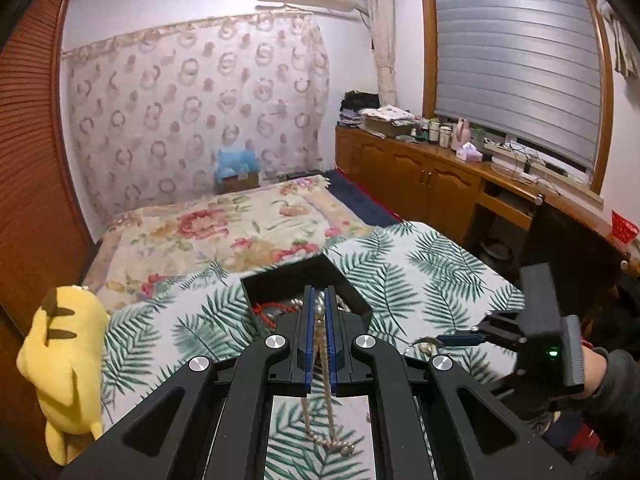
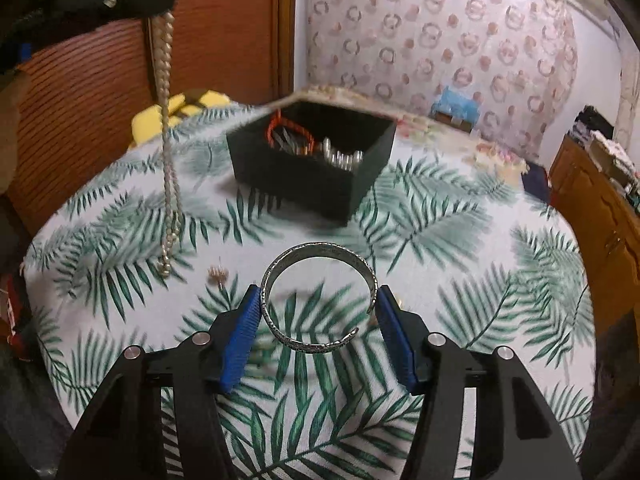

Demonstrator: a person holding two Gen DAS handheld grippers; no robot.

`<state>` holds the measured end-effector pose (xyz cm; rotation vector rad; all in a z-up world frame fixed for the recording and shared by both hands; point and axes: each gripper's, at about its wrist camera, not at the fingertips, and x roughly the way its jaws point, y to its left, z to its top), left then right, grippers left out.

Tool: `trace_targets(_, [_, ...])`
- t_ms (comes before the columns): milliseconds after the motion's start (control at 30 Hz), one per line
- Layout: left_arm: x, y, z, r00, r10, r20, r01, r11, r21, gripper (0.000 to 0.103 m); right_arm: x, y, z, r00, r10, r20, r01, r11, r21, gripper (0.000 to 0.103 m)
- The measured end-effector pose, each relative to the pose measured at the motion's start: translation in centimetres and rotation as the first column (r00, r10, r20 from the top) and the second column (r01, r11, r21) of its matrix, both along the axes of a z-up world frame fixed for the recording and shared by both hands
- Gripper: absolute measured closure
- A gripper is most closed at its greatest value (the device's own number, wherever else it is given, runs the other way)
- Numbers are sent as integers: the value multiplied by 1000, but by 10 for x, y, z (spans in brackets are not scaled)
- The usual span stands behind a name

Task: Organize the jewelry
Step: 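Grasp the silver bangle with the right gripper while the left lifts the pearl necklace, then lower the silver bangle into the box with the right gripper while the left drops the necklace in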

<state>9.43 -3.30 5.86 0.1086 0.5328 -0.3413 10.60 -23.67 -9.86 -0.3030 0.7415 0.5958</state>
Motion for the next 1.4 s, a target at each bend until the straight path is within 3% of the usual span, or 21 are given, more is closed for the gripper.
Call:
trace_targets(333, [22,-5,30,998,22,57,-23,1000,21,99,18,9,46,995,0,99,-3,999,33,42])
trace_targets(900, [53,-15,68,990,64,124,-65,998,10,99,60,18,66,992,-8,124,4,1000,30,42])
trace_targets(1200, [65,-15,69,988,87,130,-88,996,-1,99,74,25,63,994,-17,112,14,999,29,42])
trace_targets(1400, [82,-7,52,988,115,105,-114,993,-10,99,88,35,56,996,-15,90,13,1000,28,42])
